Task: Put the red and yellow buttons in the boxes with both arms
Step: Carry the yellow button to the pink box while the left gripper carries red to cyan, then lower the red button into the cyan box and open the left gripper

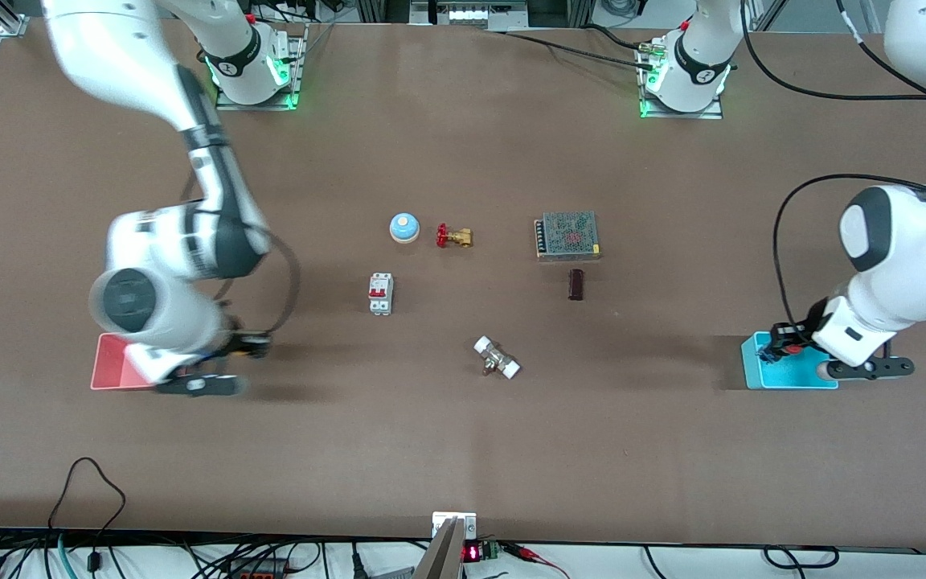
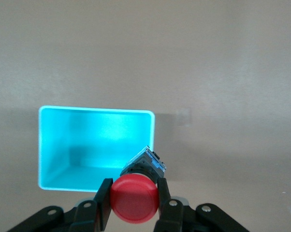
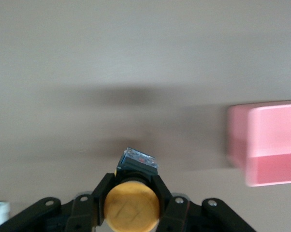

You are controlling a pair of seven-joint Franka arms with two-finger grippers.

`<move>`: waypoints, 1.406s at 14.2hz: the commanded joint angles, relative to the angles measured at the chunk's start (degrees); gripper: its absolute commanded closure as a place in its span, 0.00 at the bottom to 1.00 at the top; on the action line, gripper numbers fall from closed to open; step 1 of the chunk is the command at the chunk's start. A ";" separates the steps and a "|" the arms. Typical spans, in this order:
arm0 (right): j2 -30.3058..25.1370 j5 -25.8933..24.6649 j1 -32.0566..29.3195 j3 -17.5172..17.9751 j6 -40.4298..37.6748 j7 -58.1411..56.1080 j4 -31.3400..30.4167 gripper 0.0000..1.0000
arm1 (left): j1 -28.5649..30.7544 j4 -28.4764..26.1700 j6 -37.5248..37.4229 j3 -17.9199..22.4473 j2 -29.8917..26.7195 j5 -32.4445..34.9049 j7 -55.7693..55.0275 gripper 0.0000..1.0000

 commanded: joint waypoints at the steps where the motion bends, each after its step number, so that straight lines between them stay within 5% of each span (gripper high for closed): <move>1: -0.08 0.03 -4.39 -1.68 -1.82 -8.65 0.82 0.75 | 1.69 2.03 1.57 -0.53 2.77 0.98 3.94 0.74; 9: 2.81 0.29 -12.32 -1.86 -0.07 -22.75 2.40 0.75 | 4.51 2.03 6.94 -0.36 8.31 4.32 4.39 0.70; 11: 4.04 0.47 -12.32 -1.77 0.02 -22.75 2.40 0.75 | 4.25 2.12 6.94 -0.36 8.31 4.32 4.22 0.52; 14: 5.80 0.73 -12.49 -1.77 3.08 -24.50 2.31 0.75 | 3.90 2.20 7.12 -0.53 7.87 4.15 3.43 0.10; 16: 6.85 0.82 -13.37 -1.51 4.67 -25.55 2.31 0.74 | 3.90 2.03 6.42 -1.32 5.86 3.79 2.21 0.00; 20: 8.26 0.99 -13.81 -1.42 6.34 -26.09 2.22 0.74 | 3.28 1.15 -1.37 -4.65 -0.90 3.79 -2.37 0.00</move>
